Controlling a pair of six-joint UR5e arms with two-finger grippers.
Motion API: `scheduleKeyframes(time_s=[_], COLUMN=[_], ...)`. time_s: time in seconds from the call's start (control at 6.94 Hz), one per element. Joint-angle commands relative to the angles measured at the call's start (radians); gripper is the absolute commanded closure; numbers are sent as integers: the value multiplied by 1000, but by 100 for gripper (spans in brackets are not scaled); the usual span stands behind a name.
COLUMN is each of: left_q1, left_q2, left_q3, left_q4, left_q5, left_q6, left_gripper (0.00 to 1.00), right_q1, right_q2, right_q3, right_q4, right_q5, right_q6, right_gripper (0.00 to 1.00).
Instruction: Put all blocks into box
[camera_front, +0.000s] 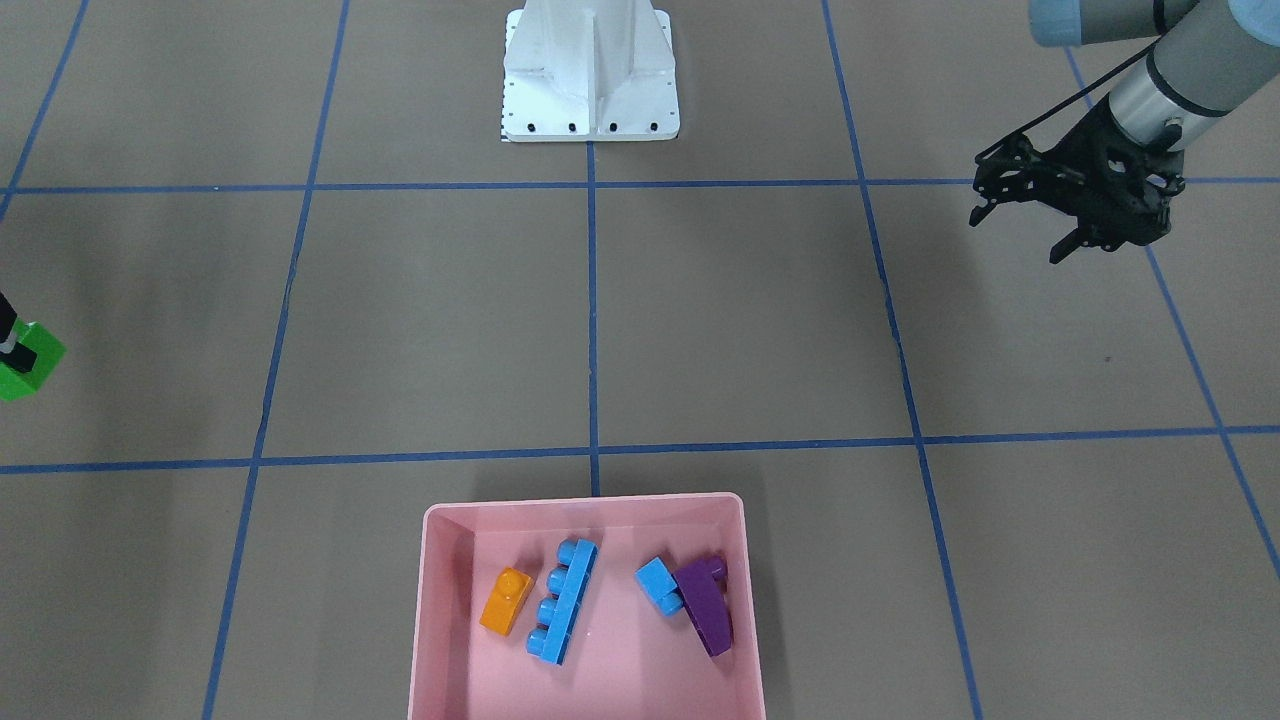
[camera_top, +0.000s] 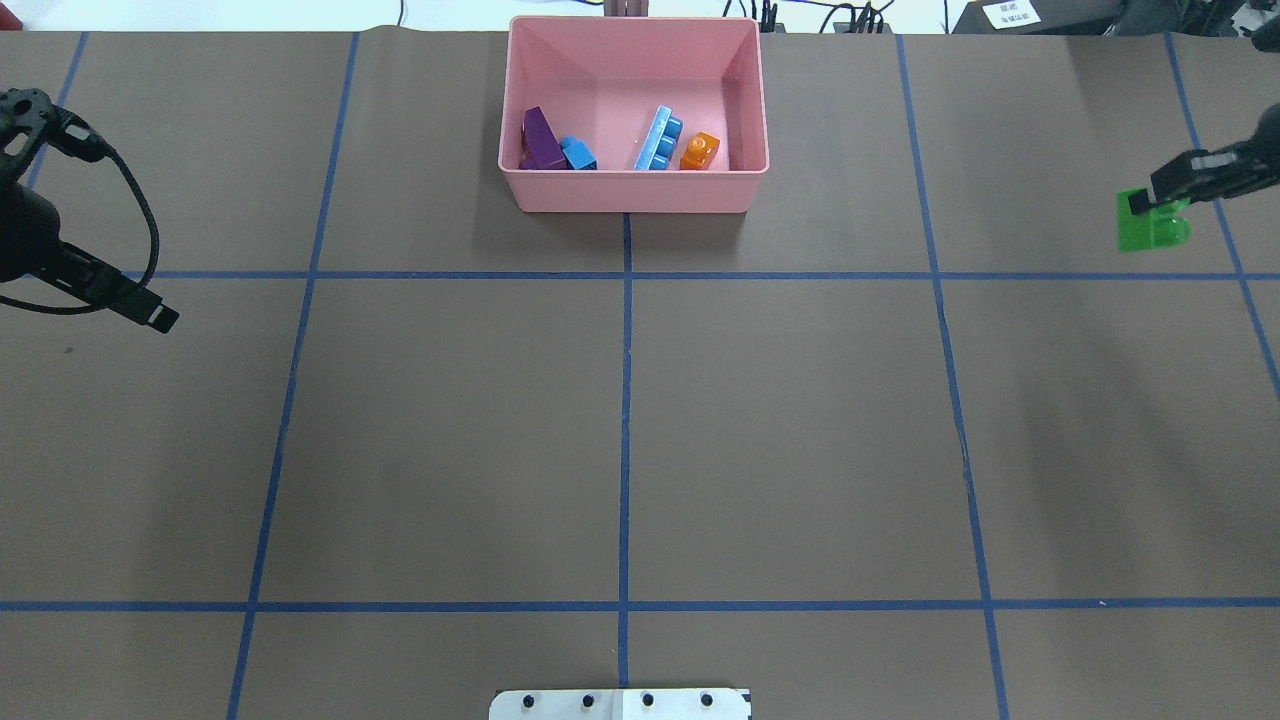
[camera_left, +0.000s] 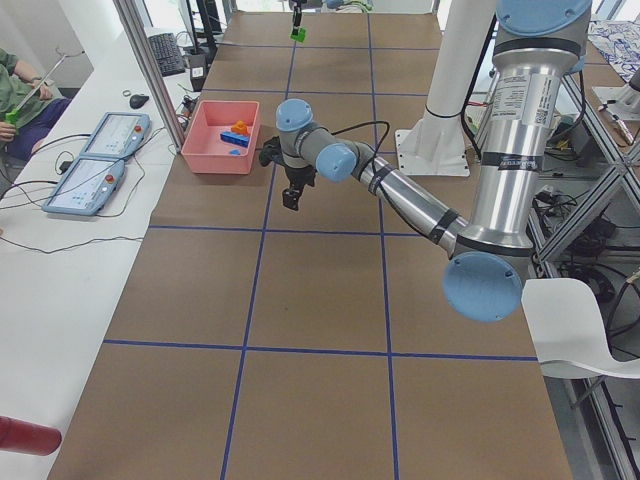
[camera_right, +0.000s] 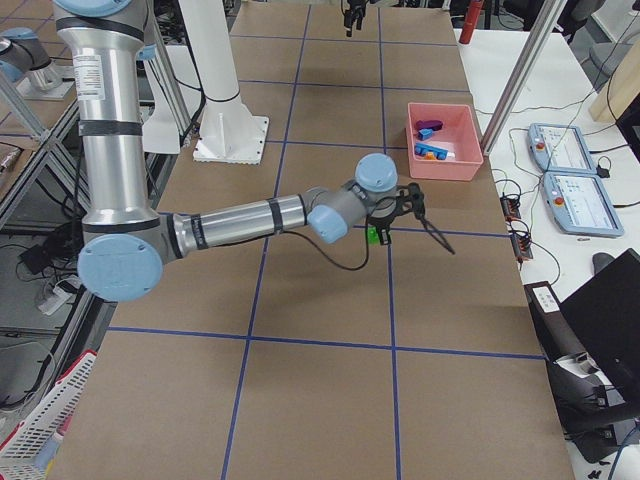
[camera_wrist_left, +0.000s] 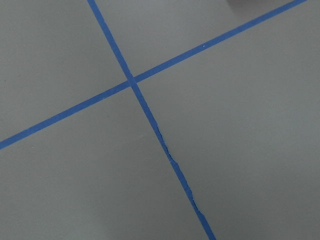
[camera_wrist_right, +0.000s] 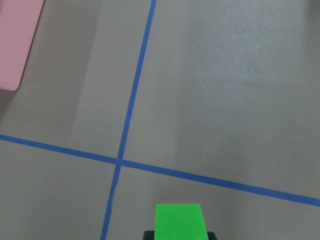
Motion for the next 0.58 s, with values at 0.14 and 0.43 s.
scheduleKeyframes(time_s=[0.14, 0.43], left_q1=[2, 2], left_q2=[-5, -5], left_q3=[-1, -1], left_q4=[-1, -1], left_q5=[0, 0], left_q6=[-21, -21], left_gripper=[0, 0], right_q1=[-87, -142], right_q2=[417, 682], right_q3=[-46, -291], right_q4=[-397, -399], right_q5=[-21, -28], right_q6=[134, 273], right_gripper=[100, 100])
